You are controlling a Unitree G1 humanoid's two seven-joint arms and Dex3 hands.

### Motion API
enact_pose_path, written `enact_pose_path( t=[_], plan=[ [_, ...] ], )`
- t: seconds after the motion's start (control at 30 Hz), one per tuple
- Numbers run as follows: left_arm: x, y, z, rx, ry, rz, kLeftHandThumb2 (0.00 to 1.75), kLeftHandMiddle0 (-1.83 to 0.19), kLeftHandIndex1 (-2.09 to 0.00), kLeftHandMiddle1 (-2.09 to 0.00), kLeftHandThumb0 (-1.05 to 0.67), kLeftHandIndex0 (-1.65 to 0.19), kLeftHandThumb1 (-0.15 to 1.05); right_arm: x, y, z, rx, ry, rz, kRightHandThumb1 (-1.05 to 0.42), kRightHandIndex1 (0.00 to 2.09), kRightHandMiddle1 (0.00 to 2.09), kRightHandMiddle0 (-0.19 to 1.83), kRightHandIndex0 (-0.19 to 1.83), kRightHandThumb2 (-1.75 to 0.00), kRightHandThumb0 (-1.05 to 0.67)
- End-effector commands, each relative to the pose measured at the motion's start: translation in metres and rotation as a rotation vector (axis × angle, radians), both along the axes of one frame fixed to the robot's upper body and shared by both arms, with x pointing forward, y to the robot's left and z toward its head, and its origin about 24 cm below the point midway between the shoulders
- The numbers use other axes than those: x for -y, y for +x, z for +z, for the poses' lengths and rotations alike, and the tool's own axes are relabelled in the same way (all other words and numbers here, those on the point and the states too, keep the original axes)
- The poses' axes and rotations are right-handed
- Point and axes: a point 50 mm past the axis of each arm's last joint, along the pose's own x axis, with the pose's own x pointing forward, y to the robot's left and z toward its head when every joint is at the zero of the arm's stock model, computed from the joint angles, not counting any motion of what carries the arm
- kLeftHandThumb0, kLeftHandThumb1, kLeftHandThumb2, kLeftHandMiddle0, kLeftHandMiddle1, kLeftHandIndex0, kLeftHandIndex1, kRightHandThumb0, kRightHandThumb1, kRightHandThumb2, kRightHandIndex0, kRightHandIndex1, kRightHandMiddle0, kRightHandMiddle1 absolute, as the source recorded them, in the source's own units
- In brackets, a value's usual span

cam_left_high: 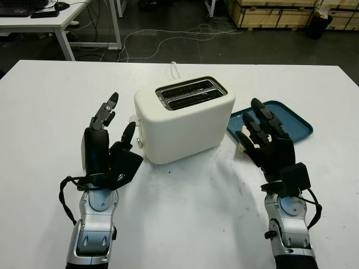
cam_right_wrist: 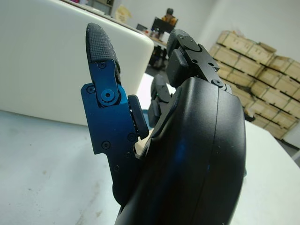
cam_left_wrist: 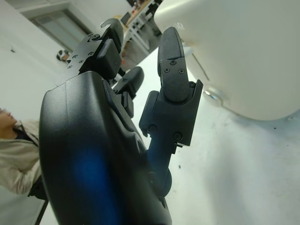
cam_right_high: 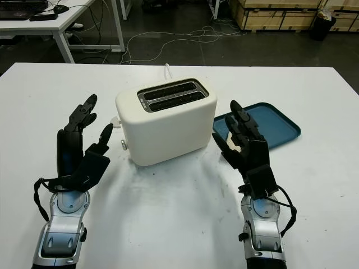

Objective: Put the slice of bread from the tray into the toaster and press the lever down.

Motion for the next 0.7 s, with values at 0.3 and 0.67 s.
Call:
enact_pose_path(
  t=[0.3, 0.67],
  plan=[
    [0.002, -0.001, 0.000, -0.005, 0.008, 0.002, 0.47, -0.20, -0.01, -0.66, -0.44, -0.41, 0.92, -0.001, 0.000, 0.000, -0.010, -0.007, 0.006, -0.92, 0.01, 0.01, 0.37, 0.36, -0.10, -0.61],
    [0.001, 0.000, 0.001, 0.006, 0.009, -0.004, 0.48, -0.20, -0.01, -0.66, -0.46, -0.40, 0.92, 0.007, -0.004, 0.011, 0.019, -0.059, 0.017, -0.92, 0.01, 0.01, 0.37, 0.36, -0.06, -0.58]
  ],
)
